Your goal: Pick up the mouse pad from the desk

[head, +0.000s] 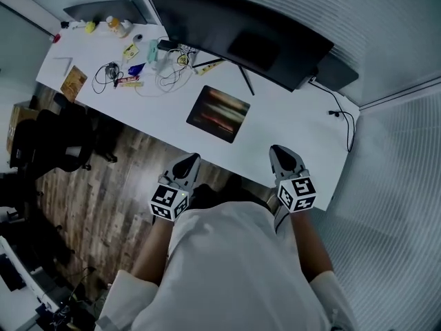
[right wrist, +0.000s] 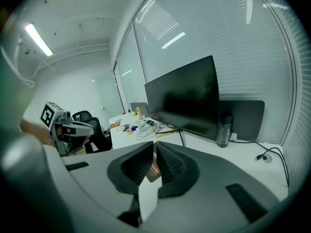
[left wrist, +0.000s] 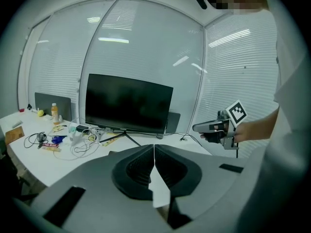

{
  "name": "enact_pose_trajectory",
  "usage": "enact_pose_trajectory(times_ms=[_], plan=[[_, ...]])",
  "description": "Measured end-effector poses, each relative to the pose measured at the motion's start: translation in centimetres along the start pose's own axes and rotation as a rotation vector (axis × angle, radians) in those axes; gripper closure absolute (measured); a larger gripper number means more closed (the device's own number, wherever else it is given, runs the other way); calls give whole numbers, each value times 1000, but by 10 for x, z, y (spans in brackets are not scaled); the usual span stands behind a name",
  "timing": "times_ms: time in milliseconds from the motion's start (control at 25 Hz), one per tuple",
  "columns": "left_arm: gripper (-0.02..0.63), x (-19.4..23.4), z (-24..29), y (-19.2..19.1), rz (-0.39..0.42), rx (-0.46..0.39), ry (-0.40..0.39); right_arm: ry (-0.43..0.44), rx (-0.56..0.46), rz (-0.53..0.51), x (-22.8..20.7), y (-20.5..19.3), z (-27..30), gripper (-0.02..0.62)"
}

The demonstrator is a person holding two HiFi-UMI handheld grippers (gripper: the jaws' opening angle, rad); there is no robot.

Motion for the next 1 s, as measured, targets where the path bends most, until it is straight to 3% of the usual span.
enact_pose_trajectory(times_ms=[440,1000], plan=[[586,28,31,0,15,39,-35,-9,59,37,-14,-9,42,555],[586,73,94,9,71,107,-210,-64,173,73,-41,-3,107,555]])
Point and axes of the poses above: the fingertips, and each gripper's own axes: z forward along the fingers, x to its left, y out of its top, the point moved 1 cm from there along -z, backward along the fingers, and after that the axes turned 10 degrees about y, right-handed, at the moved point
